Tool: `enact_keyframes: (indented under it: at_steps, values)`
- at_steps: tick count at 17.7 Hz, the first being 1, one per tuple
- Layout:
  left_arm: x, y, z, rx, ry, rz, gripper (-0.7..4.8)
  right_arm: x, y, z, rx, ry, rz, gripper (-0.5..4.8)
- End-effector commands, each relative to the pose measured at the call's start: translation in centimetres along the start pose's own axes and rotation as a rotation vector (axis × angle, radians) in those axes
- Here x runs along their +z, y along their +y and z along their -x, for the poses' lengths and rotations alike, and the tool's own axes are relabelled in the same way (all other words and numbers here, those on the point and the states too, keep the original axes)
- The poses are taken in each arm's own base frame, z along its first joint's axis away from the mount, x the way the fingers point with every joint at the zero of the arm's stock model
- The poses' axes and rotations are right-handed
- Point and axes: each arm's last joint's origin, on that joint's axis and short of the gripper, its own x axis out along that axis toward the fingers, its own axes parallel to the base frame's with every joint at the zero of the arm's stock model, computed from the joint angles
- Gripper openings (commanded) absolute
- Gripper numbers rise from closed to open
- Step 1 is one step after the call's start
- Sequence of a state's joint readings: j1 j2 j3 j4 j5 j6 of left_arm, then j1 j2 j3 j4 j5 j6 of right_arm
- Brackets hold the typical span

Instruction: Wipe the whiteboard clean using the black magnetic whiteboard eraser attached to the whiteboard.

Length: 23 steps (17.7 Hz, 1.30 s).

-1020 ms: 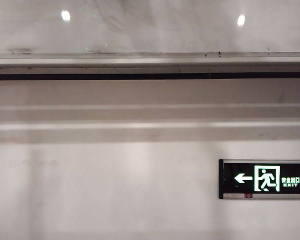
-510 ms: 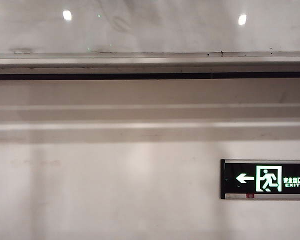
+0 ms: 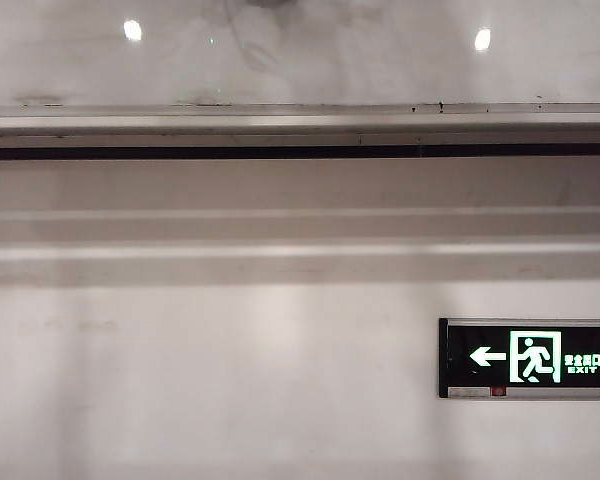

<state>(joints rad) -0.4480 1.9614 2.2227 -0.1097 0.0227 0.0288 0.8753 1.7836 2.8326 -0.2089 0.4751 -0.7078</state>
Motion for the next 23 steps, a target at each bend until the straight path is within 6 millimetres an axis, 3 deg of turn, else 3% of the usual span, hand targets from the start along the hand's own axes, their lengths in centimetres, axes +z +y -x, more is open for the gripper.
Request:
enact_keyframes:
  at_steps: [1, 7, 11, 16, 20, 23]
  values:
    - [2.4, 1.3, 0.8, 0.055, -0.107, 0.023, 1.11, 0.3, -0.3, 0.2, -0.006, -0.012, -0.01, -0.05]
    - [3.9, 4.1, 1.9, 0.174, -0.087, 0.099, 1.1, 0.3, -0.3, 0.2, -0.004, -0.01, -0.008, -0.05]
    - [5.2, 4.7, 2.9, 0.236, -0.054, 0.094, 1.11, 0.3, -0.3, 0.2, -0.004, -0.01, -0.008, -0.05]
    - [3.9, 3.1, 2.8, 0.15, 0.096, 0.096, 1.1, 0.3, -0.3, 0.2, -0.004, -0.01, -0.009, -0.05]
    - [3.6, 0.3, 2.3, 0.079, 0.105, 0.034, 1.1, 0.3, -0.3, 0.2, -0.003, -0.009, -0.015, -0.05]
    - [3.6, 0.0, 1.9, 0.068, 0.075, 0.041, 1.1, 0.3, -0.3, 0.2, -0.002, -0.007, -0.014, -0.05]
